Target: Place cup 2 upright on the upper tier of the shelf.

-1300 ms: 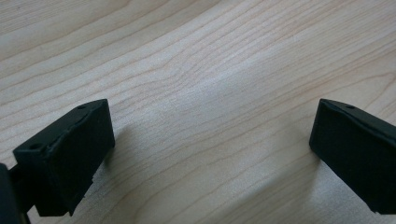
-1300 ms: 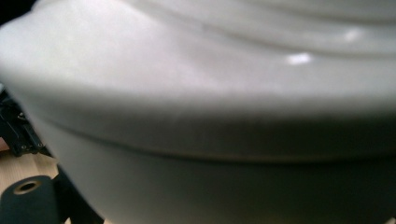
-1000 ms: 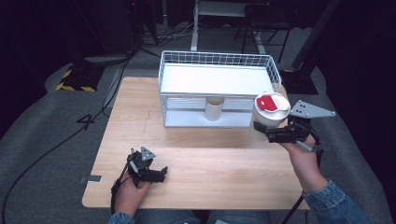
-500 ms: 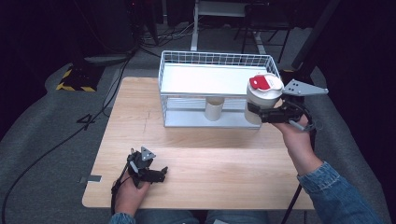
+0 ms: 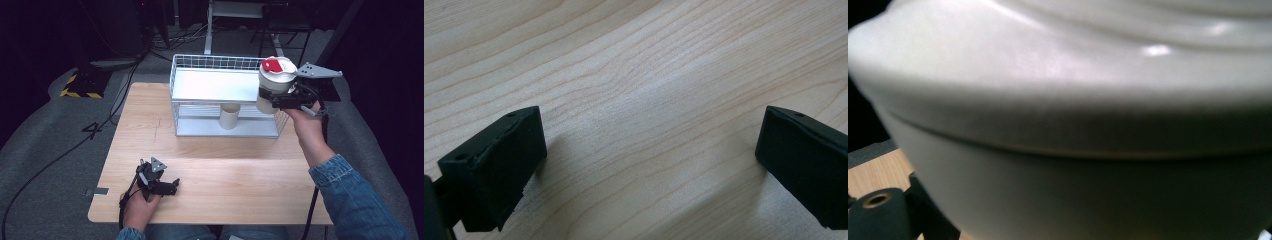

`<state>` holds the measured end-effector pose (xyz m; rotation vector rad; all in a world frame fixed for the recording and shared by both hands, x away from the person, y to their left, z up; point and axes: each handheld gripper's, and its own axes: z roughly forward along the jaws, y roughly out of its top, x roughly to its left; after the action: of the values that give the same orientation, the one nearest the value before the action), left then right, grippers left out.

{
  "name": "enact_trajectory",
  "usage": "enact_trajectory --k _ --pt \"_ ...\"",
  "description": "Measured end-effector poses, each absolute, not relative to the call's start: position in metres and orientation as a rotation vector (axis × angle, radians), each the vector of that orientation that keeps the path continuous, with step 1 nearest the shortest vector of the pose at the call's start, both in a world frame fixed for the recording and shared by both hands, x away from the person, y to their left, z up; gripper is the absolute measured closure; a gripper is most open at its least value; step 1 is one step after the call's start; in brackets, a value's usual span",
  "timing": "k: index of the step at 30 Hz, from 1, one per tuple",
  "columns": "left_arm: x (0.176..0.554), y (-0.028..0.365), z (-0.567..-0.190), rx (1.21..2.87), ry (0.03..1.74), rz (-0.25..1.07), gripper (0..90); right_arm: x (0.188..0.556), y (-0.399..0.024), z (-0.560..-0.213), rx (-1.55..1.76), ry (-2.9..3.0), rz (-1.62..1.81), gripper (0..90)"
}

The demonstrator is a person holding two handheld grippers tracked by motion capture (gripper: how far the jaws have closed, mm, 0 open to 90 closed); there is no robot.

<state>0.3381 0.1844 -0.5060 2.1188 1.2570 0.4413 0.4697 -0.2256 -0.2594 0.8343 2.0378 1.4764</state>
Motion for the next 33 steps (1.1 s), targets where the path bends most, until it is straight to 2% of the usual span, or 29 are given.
enact_trajectory --k 15,33 --pt "0.338 0.184 -0.506 2.117 1.257 0.439 0.5 0.515 -0.189 -0.260 0.883 2.012 1.471 10.4" --pt "0.339 0.185 -0.506 2.120 1.250 0.442 0.6 0.543 -0.158 -0.267 0.896 2.004 1.463 10.5"
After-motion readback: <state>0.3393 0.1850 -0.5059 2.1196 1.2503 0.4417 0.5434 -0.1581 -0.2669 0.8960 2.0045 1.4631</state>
